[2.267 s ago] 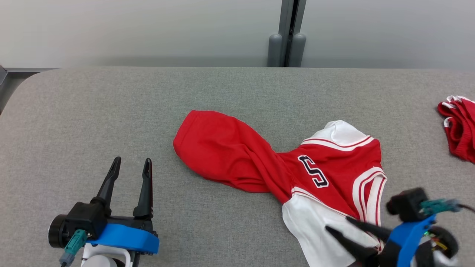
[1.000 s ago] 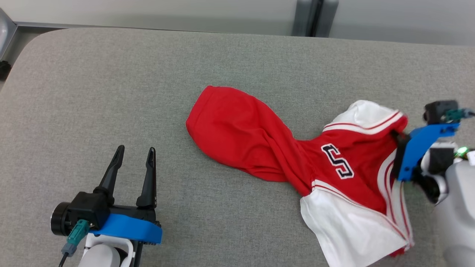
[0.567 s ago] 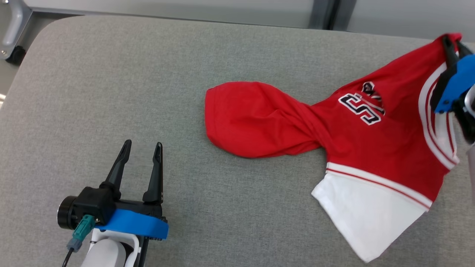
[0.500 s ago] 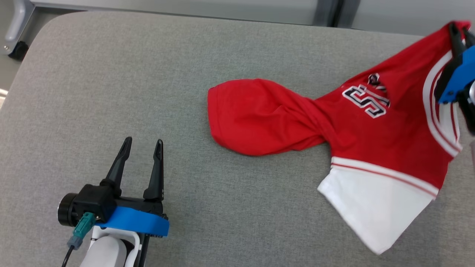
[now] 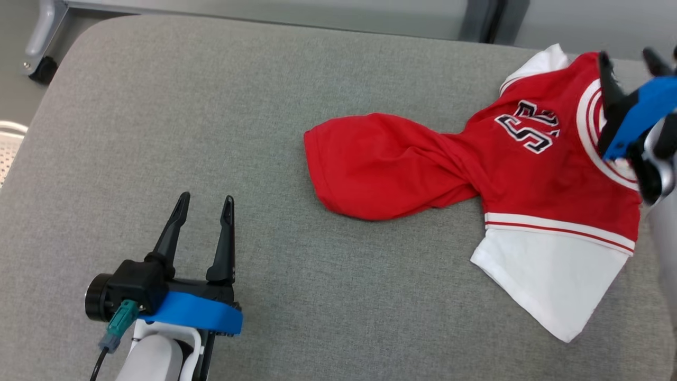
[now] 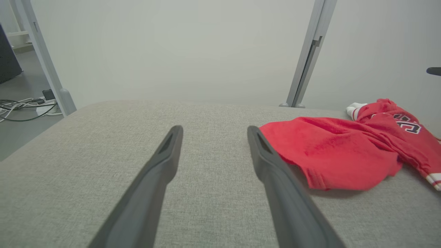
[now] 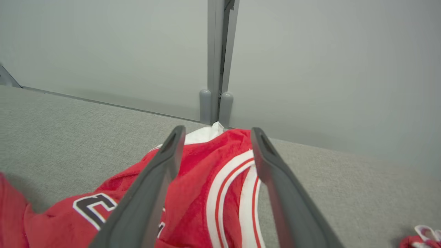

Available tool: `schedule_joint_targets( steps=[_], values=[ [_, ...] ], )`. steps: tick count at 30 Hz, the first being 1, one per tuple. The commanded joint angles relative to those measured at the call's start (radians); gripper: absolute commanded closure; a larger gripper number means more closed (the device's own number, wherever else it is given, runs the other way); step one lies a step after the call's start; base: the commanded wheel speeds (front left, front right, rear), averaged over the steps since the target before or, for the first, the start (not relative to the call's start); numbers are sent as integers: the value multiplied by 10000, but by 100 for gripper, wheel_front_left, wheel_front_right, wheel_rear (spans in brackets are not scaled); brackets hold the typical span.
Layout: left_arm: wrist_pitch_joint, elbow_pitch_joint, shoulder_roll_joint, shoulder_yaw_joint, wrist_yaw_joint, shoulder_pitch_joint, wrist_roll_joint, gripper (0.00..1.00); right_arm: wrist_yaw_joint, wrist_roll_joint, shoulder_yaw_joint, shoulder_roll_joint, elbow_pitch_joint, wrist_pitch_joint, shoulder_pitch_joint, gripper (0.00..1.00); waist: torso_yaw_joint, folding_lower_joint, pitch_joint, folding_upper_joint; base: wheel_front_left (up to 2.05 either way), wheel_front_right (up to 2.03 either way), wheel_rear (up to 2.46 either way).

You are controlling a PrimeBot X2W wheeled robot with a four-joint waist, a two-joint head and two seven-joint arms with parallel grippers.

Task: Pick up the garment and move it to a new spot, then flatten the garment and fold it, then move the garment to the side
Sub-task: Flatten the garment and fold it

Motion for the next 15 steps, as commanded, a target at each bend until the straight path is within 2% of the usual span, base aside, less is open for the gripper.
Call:
schedule_joint_targets(
  steps=[1, 6, 10, 12, 15],
  values=[
    [-45, 84, 45, 102, 18, 184, 44, 0, 2, 237, 95, 107, 36, -222, 466, 0, -222, 1, -312, -1, 0, 0, 0],
    [-46, 204, 153, 245, 18, 514, 62, 0, 2, 1038, 619, 365, -564, -900, 1723, 0, -636, 1, -969, -1, 0, 0, 0],
    [-46, 308, 206, 365, 81, 840, 0, 0, 2, 1552, 990, 455, -1685, -1514, 3233, 0, -991, 1, -1498, -1, 0, 0, 0],
    [-46, 304, 225, 419, 129, 993, 3, 0, 2, 1477, 981, 454, -2358, -1937, 4028, 0, -1147, 1, -1726, -1, 0, 0, 0],
    [-46, 320, 236, 508, 196, 1250, -32, 0, 2, 1283, 536, 841, -3373, -2470, 5285, 0, -1374, 1, -2002, -1, 0, 0, 0]
  ],
)
